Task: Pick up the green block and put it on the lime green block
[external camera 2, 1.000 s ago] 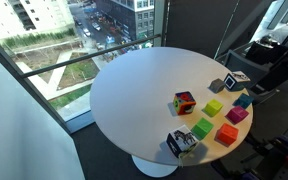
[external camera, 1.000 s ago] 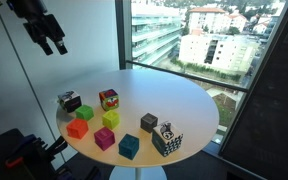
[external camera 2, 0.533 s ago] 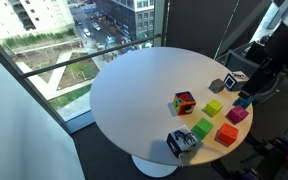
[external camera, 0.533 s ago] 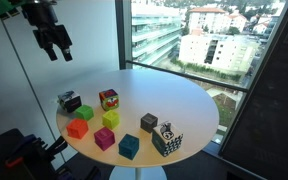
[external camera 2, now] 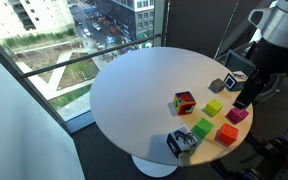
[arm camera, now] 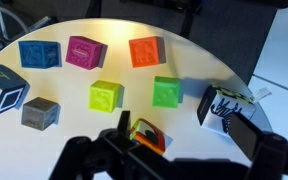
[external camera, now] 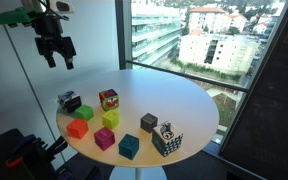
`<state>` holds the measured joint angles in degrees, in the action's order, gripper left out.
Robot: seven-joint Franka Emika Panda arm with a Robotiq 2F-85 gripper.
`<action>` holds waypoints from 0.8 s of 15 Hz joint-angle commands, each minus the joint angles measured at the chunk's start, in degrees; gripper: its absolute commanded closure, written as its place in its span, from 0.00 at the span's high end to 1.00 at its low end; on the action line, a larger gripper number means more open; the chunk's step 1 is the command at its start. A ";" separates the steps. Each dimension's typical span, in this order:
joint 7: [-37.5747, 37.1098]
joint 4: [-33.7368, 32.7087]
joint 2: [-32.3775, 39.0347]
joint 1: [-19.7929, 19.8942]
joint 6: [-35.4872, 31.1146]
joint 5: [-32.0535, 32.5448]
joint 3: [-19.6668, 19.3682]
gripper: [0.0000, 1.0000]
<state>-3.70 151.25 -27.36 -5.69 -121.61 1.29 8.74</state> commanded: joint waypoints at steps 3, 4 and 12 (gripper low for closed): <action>4.36 -1.26 2.08 -1.13 1.27 -2.00 -2.90 1.00; 2.65 -0.06 1.37 -0.80 0.10 -1.01 -2.11 1.00; 2.20 0.21 2.34 -0.51 -0.31 -0.42 -1.91 1.00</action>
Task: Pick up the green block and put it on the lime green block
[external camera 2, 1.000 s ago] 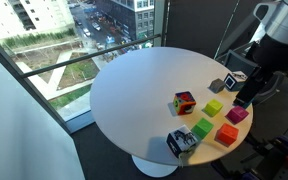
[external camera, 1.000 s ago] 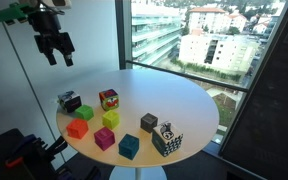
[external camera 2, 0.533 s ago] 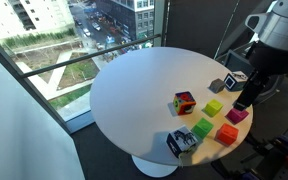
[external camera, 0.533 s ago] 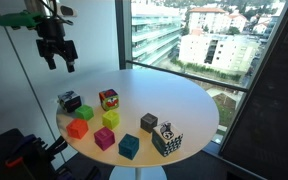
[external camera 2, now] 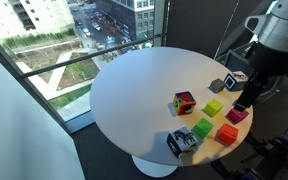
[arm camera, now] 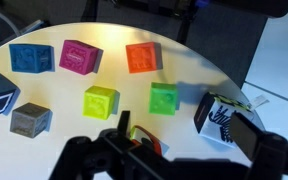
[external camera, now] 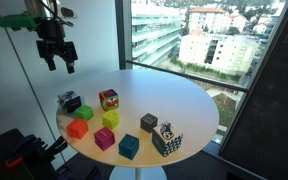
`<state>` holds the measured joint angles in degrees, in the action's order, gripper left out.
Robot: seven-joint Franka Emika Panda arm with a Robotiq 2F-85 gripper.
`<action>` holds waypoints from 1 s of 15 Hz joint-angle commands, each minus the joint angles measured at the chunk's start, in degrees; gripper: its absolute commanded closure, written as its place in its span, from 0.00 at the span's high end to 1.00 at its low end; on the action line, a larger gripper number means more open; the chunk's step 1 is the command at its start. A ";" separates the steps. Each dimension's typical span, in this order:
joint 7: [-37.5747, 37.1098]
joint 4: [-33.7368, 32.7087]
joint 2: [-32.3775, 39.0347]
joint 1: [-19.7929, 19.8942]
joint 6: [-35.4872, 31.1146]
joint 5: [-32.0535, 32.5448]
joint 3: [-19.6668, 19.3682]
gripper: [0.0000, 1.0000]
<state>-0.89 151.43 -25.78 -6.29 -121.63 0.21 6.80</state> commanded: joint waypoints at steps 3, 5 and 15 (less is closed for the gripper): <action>-0.93 0.49 2.30 0.23 -1.34 0.72 0.06 1.00; -1.15 0.88 3.58 0.33 -2.90 0.58 -0.01 1.00; 0.02 2.55 13.23 0.58 -14.75 0.17 -0.74 1.00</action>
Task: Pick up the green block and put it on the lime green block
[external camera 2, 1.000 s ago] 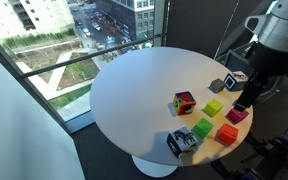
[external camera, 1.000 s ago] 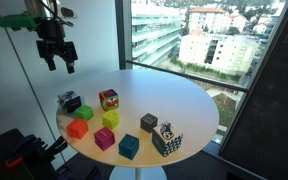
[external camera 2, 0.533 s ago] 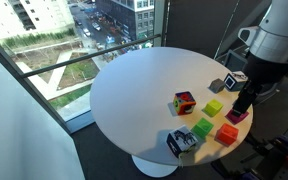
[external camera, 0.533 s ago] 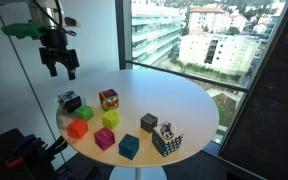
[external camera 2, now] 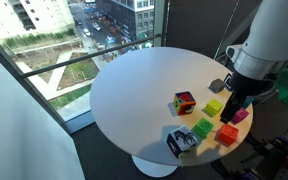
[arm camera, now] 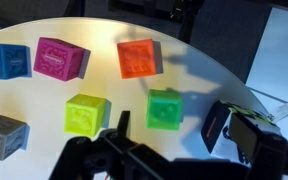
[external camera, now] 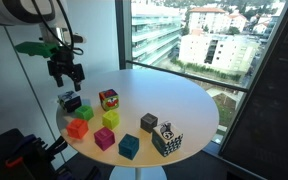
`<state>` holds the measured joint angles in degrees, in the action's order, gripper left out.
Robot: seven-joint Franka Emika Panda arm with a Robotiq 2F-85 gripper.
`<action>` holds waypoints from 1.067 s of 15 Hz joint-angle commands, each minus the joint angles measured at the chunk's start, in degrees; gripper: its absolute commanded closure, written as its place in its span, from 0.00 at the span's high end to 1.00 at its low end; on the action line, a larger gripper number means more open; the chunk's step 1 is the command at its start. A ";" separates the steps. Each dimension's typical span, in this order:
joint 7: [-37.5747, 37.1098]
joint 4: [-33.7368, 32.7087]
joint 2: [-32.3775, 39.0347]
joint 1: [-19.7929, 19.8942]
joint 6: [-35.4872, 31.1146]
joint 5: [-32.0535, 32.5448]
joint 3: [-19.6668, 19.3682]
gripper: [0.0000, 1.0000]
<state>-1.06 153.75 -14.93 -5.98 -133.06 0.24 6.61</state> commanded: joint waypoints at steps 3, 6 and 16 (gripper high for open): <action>0.34 0.39 5.27 0.49 -6.89 0.38 -0.88 1.00; 0.27 0.43 8.34 0.89 -10.81 1.01 -1.18 1.00; 0.08 0.49 12.74 0.70 -15.28 0.75 -1.17 1.00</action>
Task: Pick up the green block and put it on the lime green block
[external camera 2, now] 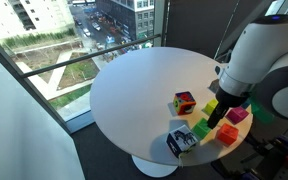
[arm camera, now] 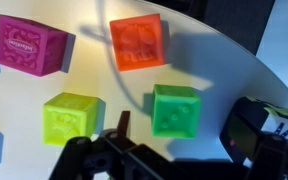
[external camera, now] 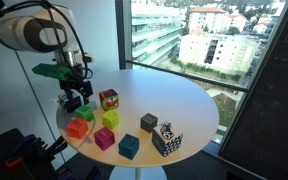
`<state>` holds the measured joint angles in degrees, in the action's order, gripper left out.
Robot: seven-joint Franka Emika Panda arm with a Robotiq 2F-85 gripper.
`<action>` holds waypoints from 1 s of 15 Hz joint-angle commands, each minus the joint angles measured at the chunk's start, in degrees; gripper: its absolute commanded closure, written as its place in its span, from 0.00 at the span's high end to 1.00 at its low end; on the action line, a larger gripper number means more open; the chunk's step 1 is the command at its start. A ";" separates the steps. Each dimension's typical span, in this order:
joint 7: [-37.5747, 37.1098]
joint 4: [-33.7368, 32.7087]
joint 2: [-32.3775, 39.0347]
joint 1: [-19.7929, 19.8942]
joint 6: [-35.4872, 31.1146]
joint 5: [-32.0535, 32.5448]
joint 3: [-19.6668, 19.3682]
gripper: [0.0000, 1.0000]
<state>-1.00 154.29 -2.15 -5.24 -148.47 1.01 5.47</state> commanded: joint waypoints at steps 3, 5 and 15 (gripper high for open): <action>-0.58 -0.32 0.46 0.00 0.07 0.65 0.00 1.00; -1.81 -0.31 1.32 -0.02 -1.72 1.32 0.10 1.00; -1.60 -1.46 7.68 -0.36 -9.12 1.09 -0.10 1.00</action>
<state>-1.12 154.02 3.41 -5.33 -156.02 1.01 5.53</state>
